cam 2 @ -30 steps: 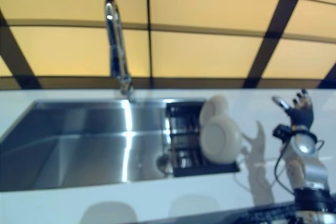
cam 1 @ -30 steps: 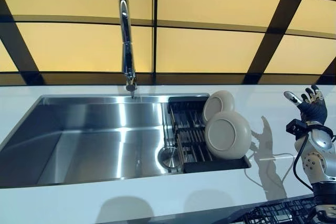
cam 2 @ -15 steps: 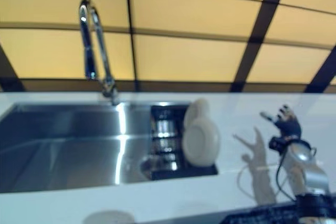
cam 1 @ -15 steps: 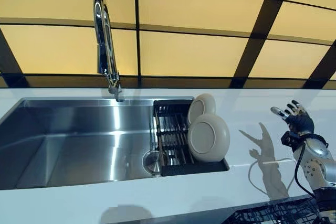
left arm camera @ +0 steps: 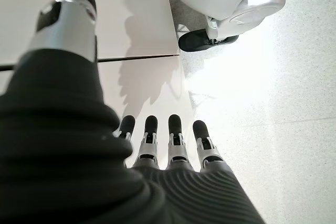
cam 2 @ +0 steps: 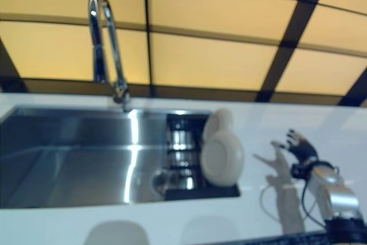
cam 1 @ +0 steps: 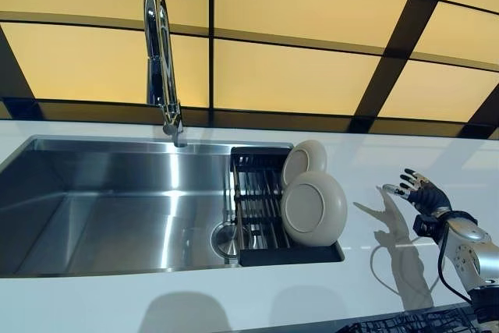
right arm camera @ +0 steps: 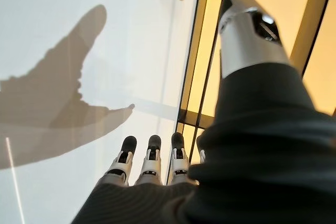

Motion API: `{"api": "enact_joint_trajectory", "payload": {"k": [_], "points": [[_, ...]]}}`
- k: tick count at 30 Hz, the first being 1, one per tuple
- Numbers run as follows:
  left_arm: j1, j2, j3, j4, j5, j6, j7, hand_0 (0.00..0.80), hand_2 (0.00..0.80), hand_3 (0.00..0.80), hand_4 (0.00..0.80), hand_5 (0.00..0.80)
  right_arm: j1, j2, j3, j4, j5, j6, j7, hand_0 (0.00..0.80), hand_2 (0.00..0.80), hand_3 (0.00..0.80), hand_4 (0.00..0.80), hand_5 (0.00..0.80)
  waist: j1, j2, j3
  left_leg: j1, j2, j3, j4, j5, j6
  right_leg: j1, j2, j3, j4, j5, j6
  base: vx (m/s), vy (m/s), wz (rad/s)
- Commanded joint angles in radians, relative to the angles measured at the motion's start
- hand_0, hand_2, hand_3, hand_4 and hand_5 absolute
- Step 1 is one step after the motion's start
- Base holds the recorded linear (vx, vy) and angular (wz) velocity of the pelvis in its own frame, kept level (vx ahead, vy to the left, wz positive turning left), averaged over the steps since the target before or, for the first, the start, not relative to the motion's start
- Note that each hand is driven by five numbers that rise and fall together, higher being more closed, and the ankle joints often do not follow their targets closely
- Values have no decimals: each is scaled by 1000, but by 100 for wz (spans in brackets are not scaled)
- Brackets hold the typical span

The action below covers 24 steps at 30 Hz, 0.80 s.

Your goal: Take plates into dishwasher

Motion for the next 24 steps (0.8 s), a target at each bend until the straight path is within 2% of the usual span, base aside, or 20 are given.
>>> {"api": "enact_joint_trajectory", "payload": {"k": [1, 7, 24], "points": [[-42, 5, 10, 17, 12, -48, -1, 0, 0, 0, 0, 0, -9, -54, 35, -93, -39, -15, 65, 0, 0, 0, 0, 0, 31, 12, -27, 46, 3, 60, 3, -44, 26, -68, -14, 38, 71, 78, 21, 20, -48, 1], [-37, -3, 11, 15, 7, -53, 9, 0, 0, 0, 0, 0, 30, -11, 68, -159, -50, 13, 159, 0, 0, 0, 0, 0, 29, 23, -33, 50, 8, 67, 4, -39, 19, -53, 0, 30, 67, 46, 2, 22, -31, 0], [-35, -13, -4, -9, 16, -50, 12, 0, 0, 0, 0, 0, 68, 67, 140, -234, -22, 40, 232, 0, 0, 0, 0, 0, 41, 37, -40, 48, 19, 58, 5, -29, 3, -22, 25, 8, 37, 26, -21, 7, -25, 1]]}}
